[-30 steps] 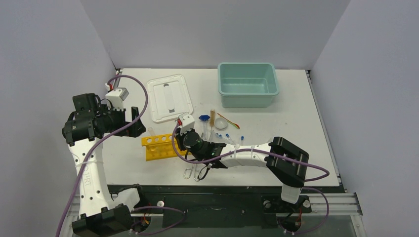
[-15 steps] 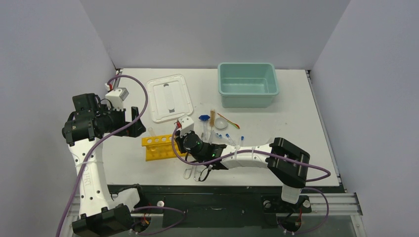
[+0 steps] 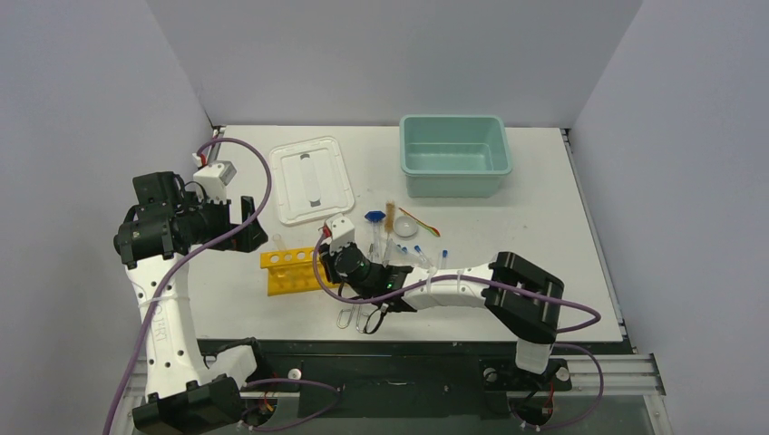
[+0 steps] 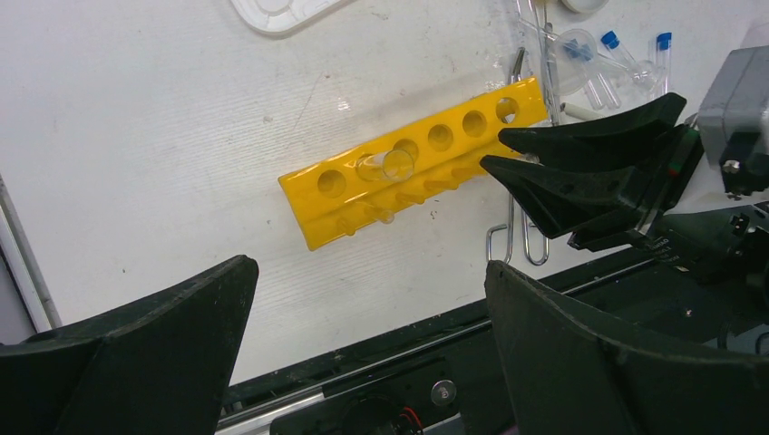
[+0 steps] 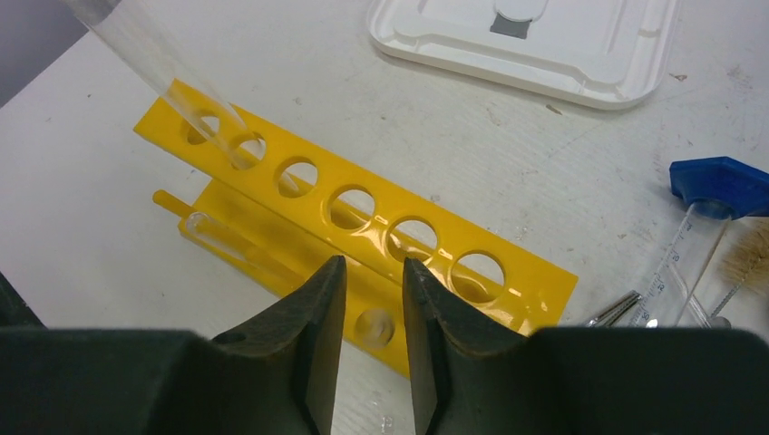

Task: Organize the chemistry lab equipment
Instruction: Pick up the test tube at the center of the board.

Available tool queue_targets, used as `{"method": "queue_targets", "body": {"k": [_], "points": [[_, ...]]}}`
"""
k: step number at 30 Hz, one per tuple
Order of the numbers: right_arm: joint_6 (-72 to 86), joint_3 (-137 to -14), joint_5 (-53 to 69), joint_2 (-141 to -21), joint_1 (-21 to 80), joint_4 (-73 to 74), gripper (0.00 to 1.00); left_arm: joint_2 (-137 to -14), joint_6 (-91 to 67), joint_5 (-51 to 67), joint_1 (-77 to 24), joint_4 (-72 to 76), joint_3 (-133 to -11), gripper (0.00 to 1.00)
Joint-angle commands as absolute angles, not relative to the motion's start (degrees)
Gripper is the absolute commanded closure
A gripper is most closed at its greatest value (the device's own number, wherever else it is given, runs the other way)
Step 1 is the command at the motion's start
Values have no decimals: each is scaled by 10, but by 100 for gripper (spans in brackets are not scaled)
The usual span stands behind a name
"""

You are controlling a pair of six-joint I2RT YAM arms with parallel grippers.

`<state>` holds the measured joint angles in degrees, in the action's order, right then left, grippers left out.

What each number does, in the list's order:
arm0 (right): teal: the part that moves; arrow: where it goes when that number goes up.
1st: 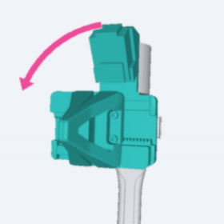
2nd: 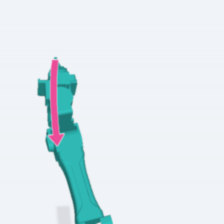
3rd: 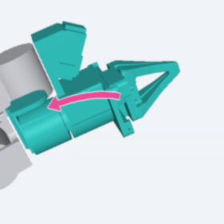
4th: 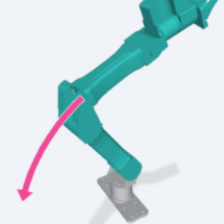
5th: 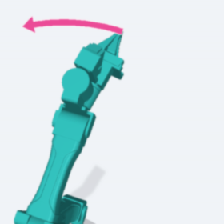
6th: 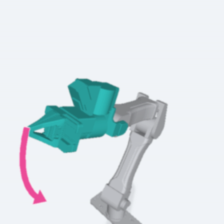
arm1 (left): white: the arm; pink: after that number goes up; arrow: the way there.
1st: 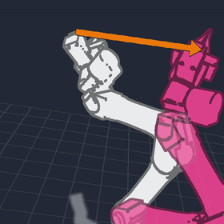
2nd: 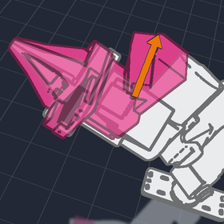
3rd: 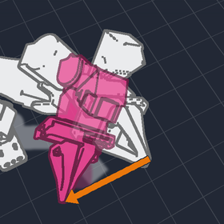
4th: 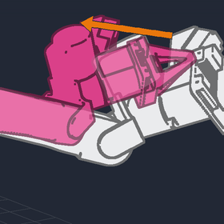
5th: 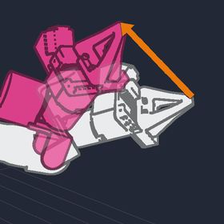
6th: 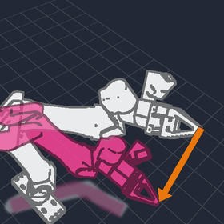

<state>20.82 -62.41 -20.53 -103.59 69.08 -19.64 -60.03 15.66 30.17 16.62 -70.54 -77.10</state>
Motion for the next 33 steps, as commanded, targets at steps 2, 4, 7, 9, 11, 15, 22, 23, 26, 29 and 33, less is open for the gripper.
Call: {"method": "queue_targets", "body": {"k": [2, 4, 7, 9, 11, 15, 22, 23, 26, 29, 33], "points": [[208, -636, -211, -1044, 695, -189, 65, -595, 168, 305, 171, -712, -780, 3], [204, -637, -215, -1033, 695, -181, 60, -597, 172, 306, 172, -716, -784, 3], [201, -640, -216, -1007, 695, -163, 56, -600, 178, 312, 172, -722, -793, 4], [199, -642, -216, -989, 695, -150, 55, -602, 179, 314, 172, -727, -797, 3], [195, -645, -216, -973, 695, -131, 53, -603, 179, 313, 171, -729, -798, 3], [208, -639, -211, -937, 682, -98, 56, -603, 180, 311, 171, -733, -802, 3], [254, -645, -196, -940, 621, -30, 72, -602, 192, 299, 173, -737, -797, 3], [256, -650, -187, -946, 618, -22, 70, -601, 197, 295, 173, -741, -794, 3], [259, -675, -178, -973, 610, 19, 64, -594, 230, 266, 176, -750, -780, 3], [264, -696, -176, -996, 606, 51, 65, -592, 251, 236, 185, -749, -747, 3], [271, -702, -157, -1008, 605, 46, 70, -596, 299, 228, 236, -742, -705, 3]]}}
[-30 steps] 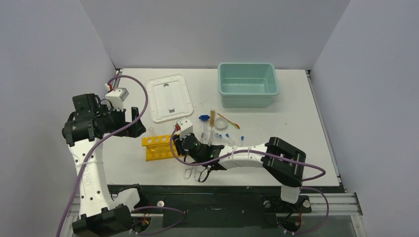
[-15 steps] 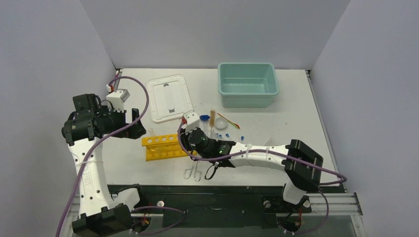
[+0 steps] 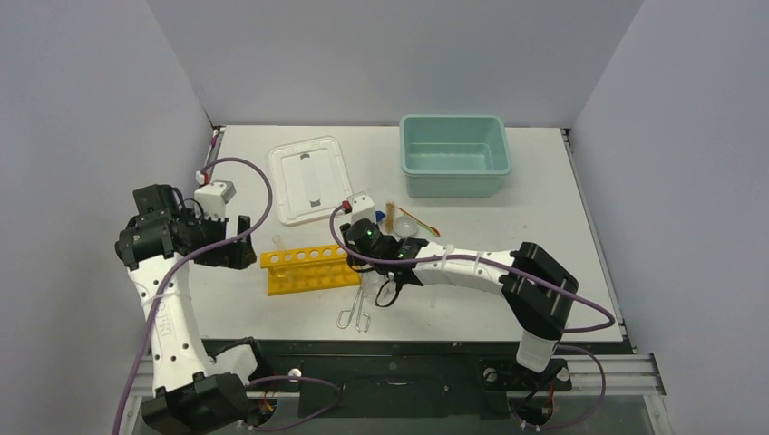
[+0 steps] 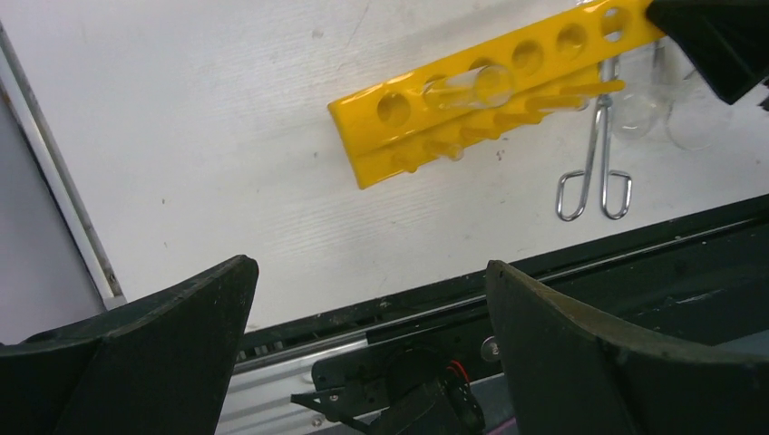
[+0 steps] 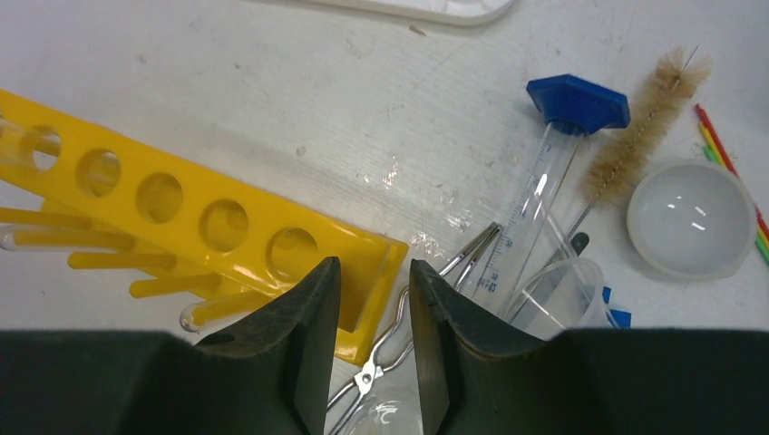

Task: Organize the chemistry lab equipment
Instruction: Pick up the test tube at the center of the board.

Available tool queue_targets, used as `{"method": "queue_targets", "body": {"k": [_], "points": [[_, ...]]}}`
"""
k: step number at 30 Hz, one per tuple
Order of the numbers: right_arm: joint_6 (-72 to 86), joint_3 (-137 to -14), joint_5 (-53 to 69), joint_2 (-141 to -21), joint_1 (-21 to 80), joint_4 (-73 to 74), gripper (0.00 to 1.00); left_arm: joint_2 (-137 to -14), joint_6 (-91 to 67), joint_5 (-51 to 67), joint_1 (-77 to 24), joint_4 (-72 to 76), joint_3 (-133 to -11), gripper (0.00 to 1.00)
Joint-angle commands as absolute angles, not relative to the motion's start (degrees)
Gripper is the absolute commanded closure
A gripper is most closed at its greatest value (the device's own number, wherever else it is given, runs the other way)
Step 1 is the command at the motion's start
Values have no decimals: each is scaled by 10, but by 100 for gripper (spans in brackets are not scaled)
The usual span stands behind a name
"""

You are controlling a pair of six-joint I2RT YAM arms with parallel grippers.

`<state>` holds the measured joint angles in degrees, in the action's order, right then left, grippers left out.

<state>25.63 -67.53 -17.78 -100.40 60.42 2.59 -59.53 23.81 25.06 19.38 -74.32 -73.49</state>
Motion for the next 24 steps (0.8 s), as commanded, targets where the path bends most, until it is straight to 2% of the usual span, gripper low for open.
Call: {"method": "queue_targets", "body": {"k": [1, 8, 17, 24], "points": [[274, -704, -152, -1011, 604, 45, 71, -597, 323, 233, 259, -743, -699, 3], [292, -705, -135, -1028, 605, 45, 73, -605, 405, 216, 323, -688, -598, 3], [339, -741, -141, -1062, 628, 53, 75, -623, 406, 280, 323, -584, -520, 3], [387, -775, -164, -1094, 637, 56, 75, -671, 411, 264, 315, -512, -488, 3]]}}
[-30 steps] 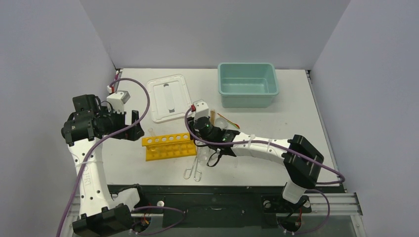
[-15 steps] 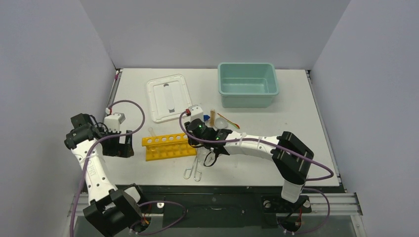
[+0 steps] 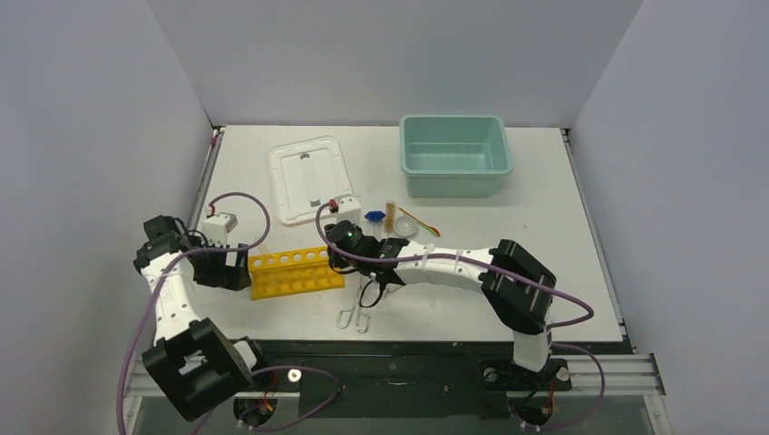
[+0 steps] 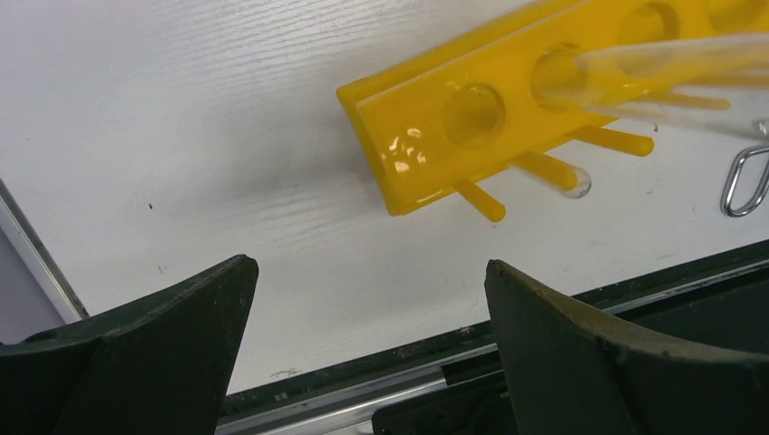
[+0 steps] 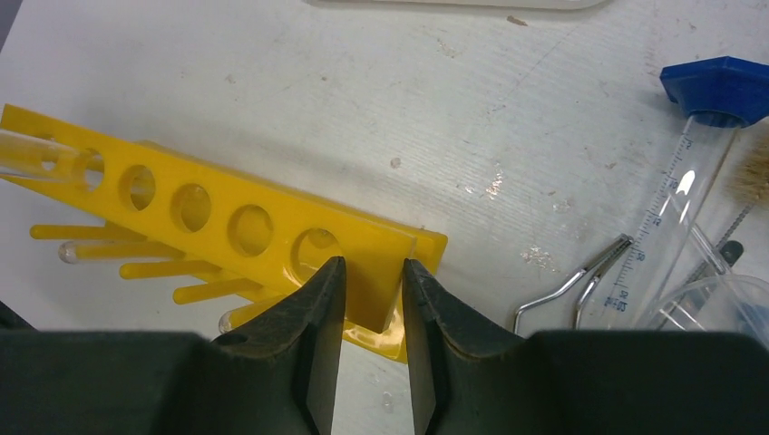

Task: Organize the chemistry lab equipment
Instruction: Pick up the test tube at the center of the board.

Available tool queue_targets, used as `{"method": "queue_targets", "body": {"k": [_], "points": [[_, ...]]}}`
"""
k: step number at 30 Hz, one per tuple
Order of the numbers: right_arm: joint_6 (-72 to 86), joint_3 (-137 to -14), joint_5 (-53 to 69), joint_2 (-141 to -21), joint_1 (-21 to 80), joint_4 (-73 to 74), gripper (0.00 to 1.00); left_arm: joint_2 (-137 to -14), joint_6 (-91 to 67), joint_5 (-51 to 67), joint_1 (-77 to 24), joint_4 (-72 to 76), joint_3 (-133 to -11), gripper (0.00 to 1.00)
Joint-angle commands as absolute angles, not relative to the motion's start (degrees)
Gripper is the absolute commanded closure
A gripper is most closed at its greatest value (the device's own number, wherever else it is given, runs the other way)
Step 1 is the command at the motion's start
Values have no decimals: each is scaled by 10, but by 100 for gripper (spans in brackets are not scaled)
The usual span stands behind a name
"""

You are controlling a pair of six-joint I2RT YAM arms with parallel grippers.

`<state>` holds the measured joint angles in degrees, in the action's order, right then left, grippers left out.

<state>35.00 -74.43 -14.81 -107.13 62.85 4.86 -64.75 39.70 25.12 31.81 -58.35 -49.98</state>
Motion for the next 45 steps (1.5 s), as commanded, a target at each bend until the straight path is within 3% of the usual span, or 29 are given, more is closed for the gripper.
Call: {"method": "queue_targets", "body": {"k": [1, 13, 23, 29, 38, 45], "points": [[389, -786, -165, -1102, 637, 55, 75, -681, 412, 255, 314, -504, -485, 3], [389, -912, -165, -1184, 595, 62, 79, -740, 345, 187, 312, -346, -477, 3], [371, -1002, -152, -1225, 560, 58, 79, -803, 308, 191, 303, -328, -514, 3], [349, -903, -168, -1144, 569, 57, 72, -764, 326, 193, 306, -342, -497, 3], [354, -706, -145, -1028, 632, -33, 99, -745, 331, 197, 310, -367, -494, 3], [376, -727, -36, -1084, 614, -89, 100, -751, 322, 193, 311, -362, -495, 3]]}}
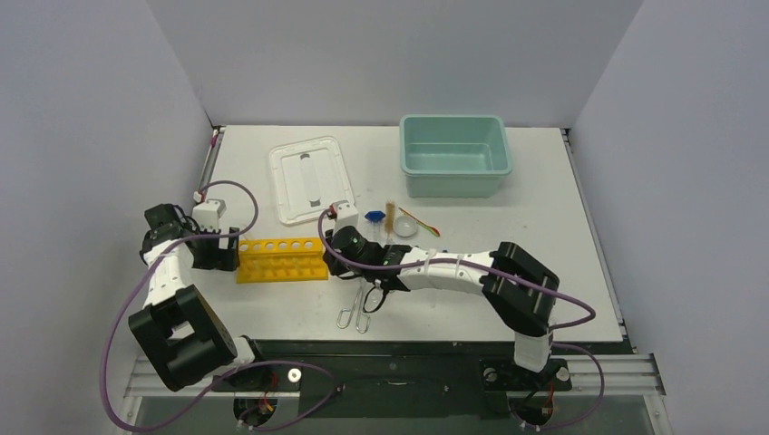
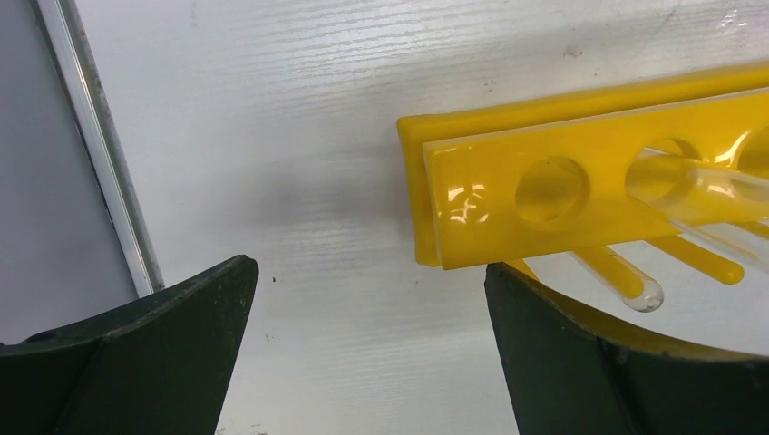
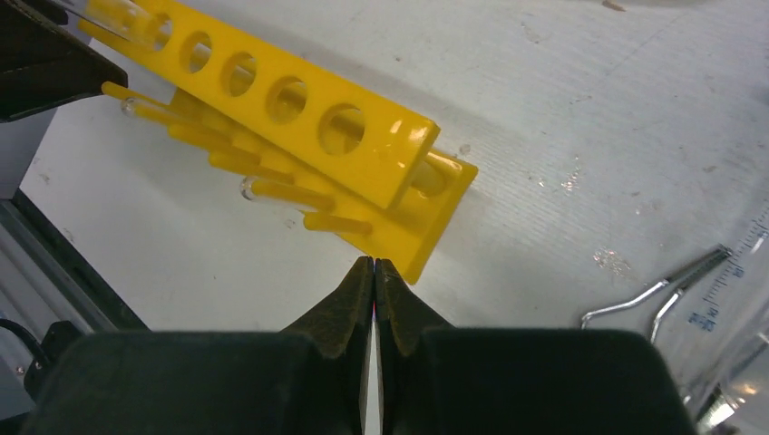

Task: Organize the chemistry lab equipment
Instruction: Pick up the test tube at the center of the board.

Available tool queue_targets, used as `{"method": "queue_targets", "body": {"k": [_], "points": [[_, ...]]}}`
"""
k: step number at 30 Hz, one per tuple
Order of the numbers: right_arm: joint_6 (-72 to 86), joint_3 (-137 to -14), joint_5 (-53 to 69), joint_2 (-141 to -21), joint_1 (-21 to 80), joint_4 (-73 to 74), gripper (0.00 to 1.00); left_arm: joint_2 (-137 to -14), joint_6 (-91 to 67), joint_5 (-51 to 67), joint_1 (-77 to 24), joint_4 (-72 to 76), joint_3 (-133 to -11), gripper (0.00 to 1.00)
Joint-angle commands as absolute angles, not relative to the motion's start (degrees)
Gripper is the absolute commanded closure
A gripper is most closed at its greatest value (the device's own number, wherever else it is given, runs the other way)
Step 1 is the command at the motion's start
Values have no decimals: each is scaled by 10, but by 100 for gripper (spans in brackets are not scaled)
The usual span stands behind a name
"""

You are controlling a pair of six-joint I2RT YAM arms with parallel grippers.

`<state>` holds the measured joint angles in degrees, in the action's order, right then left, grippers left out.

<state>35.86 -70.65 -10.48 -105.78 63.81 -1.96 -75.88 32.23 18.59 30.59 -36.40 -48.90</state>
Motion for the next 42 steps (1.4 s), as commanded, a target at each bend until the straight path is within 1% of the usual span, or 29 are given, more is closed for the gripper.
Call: {"method": "queue_targets", "body": {"k": [1, 10, 20, 24, 25, 26, 27, 28, 29, 30, 34, 37, 40, 42], "points": [[380, -742, -27, -1090, 610, -91, 100, -752, 320, 193, 311, -360, -496, 3], [389, -819, 19, -1158, 574, -84, 100, -773, 303, 187, 312, -342, -508, 3], [384, -950, 23, -1234, 563, -34, 100, -788, 289, 184, 317, -326, -519, 3], [378, -964, 21, -1237, 555, -5, 99, -779, 288, 186, 319, -338, -524, 3], [373, -958, 14, -1223, 553, -3, 97, -772, 290, 186, 320, -343, -523, 3], [369, -942, 11, -1214, 552, 14, 91, -768, 292, 187, 320, -352, -523, 3], [361, -931, 4, -1190, 550, 21, 88, -758, 299, 186, 320, -357, -522, 3], [358, -905, -6, -1176, 549, 32, 82, -747, 304, 183, 321, -371, -522, 3], [354, -891, -22, -1146, 547, 38, 79, -741, 312, 182, 322, -380, -522, 3], [353, -862, -29, -1129, 544, 51, 74, -730, 317, 182, 325, -399, -523, 3], [353, -771, -92, -990, 526, 94, 64, -705, 355, 186, 335, -465, -534, 3], [367, -710, -129, -910, 511, 137, 61, -705, 380, 195, 344, -519, -554, 3], [389, -671, -204, -819, 484, 222, 60, -710, 384, 213, 365, -540, -569, 3], [440, -646, -245, -772, 450, 289, 60, -716, 381, 222, 380, -554, -584, 3]]}}
